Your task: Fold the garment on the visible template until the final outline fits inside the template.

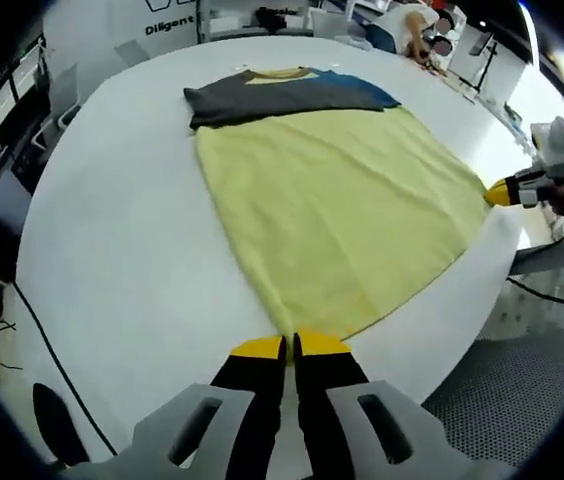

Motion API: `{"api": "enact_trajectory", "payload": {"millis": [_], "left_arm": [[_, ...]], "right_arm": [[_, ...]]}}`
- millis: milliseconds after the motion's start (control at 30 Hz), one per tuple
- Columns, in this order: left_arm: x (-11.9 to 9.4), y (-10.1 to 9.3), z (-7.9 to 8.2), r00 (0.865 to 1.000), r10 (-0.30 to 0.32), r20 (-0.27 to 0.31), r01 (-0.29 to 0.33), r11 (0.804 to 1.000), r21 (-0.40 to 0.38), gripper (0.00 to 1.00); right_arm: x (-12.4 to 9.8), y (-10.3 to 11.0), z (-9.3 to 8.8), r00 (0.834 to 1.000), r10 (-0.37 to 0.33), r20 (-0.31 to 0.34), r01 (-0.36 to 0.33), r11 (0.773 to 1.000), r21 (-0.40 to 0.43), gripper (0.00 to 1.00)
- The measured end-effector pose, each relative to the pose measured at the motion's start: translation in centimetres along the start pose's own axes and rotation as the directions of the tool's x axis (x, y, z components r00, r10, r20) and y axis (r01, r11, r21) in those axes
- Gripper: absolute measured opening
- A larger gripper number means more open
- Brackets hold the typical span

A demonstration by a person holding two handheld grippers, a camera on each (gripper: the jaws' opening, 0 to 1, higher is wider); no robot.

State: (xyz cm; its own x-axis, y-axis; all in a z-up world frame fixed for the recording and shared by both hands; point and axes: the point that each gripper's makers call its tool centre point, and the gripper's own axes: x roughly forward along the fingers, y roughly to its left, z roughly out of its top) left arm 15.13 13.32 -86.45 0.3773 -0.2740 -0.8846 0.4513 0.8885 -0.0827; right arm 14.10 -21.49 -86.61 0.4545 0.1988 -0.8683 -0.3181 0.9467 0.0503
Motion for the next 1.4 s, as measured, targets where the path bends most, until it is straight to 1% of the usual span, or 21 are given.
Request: {"api": "enact_trajectory", "payload": {"millis": [67, 133, 200, 233, 333, 367, 400, 500, 533, 567, 633, 700, 800, 967, 1067, 1200, 1300, 1400], "left_arm": [[-0.1, -0.2, -0.1, 1.000, -0.009, -0.008, 0.009, 1.000, 0.006, 0.04], [-0.3, -0.9, -0.4, 0.999, -0.046, -0.027, 0.047, 0.998, 0.029, 0.04], [-0.4, -1.0, -0.6, 0.998, -0.048, -0.037, 0.049, 0.998, 0.032, 0.04], [-0.4, -1.0, -0.7, 0.998, -0.050, -0.038, 0.052, 0.998, 0.032, 0.04], [-0.6, -1.1, -1.3, 0.996, -0.064, -0.065, 0.066, 0.998, 0.023, 0.04], [-0.7, -1.1, -1.5, 0.995, -0.068, -0.070, 0.069, 0.997, 0.017, 0.04], [-0.8, -1.1, -1.6, 0.995, -0.068, -0.074, 0.069, 0.998, 0.010, 0.04], [-1.1, -1.4, -2.3, 0.991, -0.083, -0.101, 0.084, 0.996, 0.006, 0.04], [-1.2, -1.7, -2.7, 0.989, -0.093, -0.116, 0.094, 0.995, 0.010, 0.04], [-1.5, -2.3, -3.1, 0.984, -0.117, -0.136, 0.124, 0.992, 0.040, 0.04], [-1.7, -2.5, -3.3, 0.985, -0.112, -0.134, 0.119, 0.992, 0.045, 0.04], [-1.7, -2.6, -3.9, 0.981, -0.117, -0.152, 0.126, 0.991, 0.046, 0.04], [-1.9, -2.8, -4.4, 0.978, -0.123, -0.168, 0.131, 0.991, 0.038, 0.04], [-2.2, -2.7, -4.9, 0.977, -0.115, -0.178, 0.122, 0.992, 0.028, 0.04], [-2.4, -3.3, -5.6, 0.971, -0.125, -0.202, 0.132, 0.991, 0.023, 0.04], [-2.5, -3.6, -5.9, 0.969, -0.130, -0.212, 0.140, 0.990, 0.035, 0.04], [-2.7, -4.0, -6.5, 0.960, -0.141, -0.242, 0.155, 0.987, 0.042, 0.04], [-2.8, -4.2, -6.8, 0.958, -0.137, -0.251, 0.155, 0.987, 0.053, 0.04]], "right_arm": [[-0.2, -0.2, 0.1, 1.000, -0.004, 0.007, 0.004, 1.000, 0.003, 0.00], [-0.5, -0.2, -0.1, 1.000, -0.007, -0.002, 0.007, 1.000, 0.003, 0.00], [-0.9, -0.2, -0.3, 1.000, -0.010, -0.019, 0.010, 1.000, 0.007, 0.00], [-1.0, -0.1, -0.4, 1.000, -0.001, -0.027, 0.001, 1.000, 0.014, 0.00], [-1.3, 0.4, -1.4, 0.996, 0.022, -0.090, -0.019, 0.999, 0.035, 0.00], [-1.4, 0.5, -1.6, 0.995, 0.027, -0.098, -0.024, 0.999, 0.032, 0.00], [-1.6, 0.7, -1.9, 0.992, 0.037, -0.117, -0.036, 0.999, 0.009, 0.00], [-1.9, 1.0, -2.3, 0.990, 0.036, -0.139, -0.036, 0.999, 0.001, 0.00], [-2.0, 1.0, -2.4, 0.989, 0.029, -0.144, -0.026, 0.999, 0.025, 0.00], [-2.3, 1.0, -2.7, 0.988, 0.022, -0.154, -0.011, 0.997, 0.072, 0.00], [-2.7, 1.0, -2.8, 0.988, 0.028, -0.152, -0.015, 0.996, 0.083, 0.00], [-3.2, 1.2, -3.2, 0.986, 0.039, -0.161, -0.024, 0.995, 0.095, 0.00], [-3.5, 1.3, -3.8, 0.983, 0.046, -0.180, -0.029, 0.995, 0.100, 0.00], [-3.6, 1.9, -4.7, 0.978, 0.063, -0.200, -0.046, 0.995, 0.088, 0.00], [-3.8, 2.1, -5.4, 0.970, 0.061, -0.234, -0.045, 0.996, 0.074, 0.00], [-3.9, 2.0, -5.8, 0.968, 0.050, -0.247, -0.035, 0.997, 0.066, 0.00], [-4.1, 2.2, -6.3, 0.959, 0.053, -0.280, -0.039, 0.998, 0.056, 0.00], [-4.5, 2.3, -6.5, 0.955, 0.052, -0.291, -0.039, 0.998, 0.053, 0.00]]}}
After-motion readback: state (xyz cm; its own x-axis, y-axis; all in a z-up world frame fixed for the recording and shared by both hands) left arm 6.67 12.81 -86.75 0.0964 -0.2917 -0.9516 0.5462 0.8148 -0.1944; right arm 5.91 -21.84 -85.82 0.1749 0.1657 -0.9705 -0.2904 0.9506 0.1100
